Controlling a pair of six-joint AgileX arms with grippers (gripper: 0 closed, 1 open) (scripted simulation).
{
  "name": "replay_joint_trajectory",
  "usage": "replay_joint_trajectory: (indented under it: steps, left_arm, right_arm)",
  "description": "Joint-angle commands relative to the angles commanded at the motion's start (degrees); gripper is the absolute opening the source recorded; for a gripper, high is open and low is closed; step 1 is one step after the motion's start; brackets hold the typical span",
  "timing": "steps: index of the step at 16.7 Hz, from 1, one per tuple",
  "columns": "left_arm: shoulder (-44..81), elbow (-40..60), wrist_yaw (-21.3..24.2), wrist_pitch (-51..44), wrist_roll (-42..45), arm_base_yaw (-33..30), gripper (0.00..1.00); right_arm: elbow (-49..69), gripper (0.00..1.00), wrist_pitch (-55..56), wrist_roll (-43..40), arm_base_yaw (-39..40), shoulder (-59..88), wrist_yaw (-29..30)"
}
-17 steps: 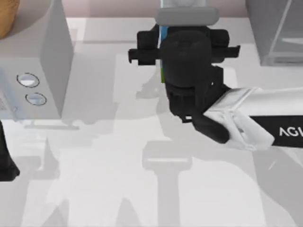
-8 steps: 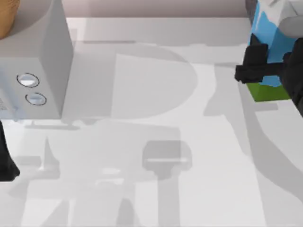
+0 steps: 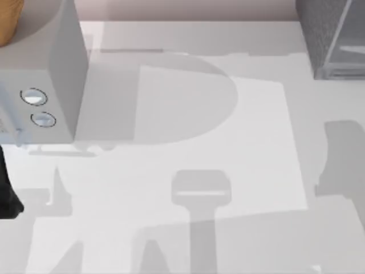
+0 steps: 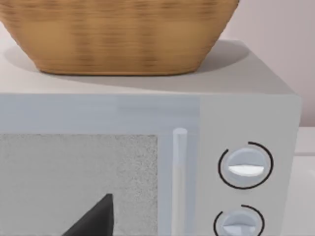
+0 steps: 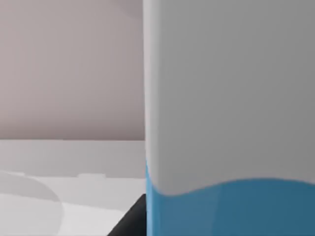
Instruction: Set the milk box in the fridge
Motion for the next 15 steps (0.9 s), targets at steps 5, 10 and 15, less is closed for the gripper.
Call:
replay_joint_trajectory:
  steps: [5, 10, 15]
  left_arm:
    - [0.0, 0.0, 0.0, 0.0, 0.0, 0.0, 1.0]
    - [0.0, 0.0, 0.0, 0.0, 0.0, 0.0, 1.0]
    - [0.0, 0.0, 0.0, 0.0, 0.0, 0.0, 1.0]
  right_arm:
    - [-8.8, 0.0, -7.8, -2.1, -8.6, -18.2, -5.3]
    - [-10.1, 0.0, -10.0, -2.7, -10.7, -22.0, -6.2]
    - [-9.8, 0.0, -9.7, -2.7, -10.6, -21.2, -6.2]
